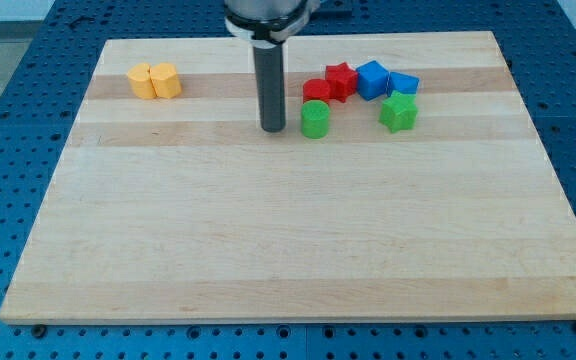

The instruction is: Push green circle closer to the green star

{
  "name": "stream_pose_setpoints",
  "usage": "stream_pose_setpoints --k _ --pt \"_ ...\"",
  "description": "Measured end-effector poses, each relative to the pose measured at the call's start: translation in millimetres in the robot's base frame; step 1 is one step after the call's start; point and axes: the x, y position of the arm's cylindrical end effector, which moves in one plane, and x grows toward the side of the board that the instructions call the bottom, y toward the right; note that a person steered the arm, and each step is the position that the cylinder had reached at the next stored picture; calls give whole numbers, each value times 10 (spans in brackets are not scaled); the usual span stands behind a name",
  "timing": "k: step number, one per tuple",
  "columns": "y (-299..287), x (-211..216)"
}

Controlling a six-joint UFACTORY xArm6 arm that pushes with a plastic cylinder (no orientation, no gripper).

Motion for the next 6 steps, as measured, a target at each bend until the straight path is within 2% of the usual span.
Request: stream_pose_setpoints --k 1,2,5,6 --pt "-94 -65" --pt "48 -69" --pt "1031 -70" --pt "956 -69"
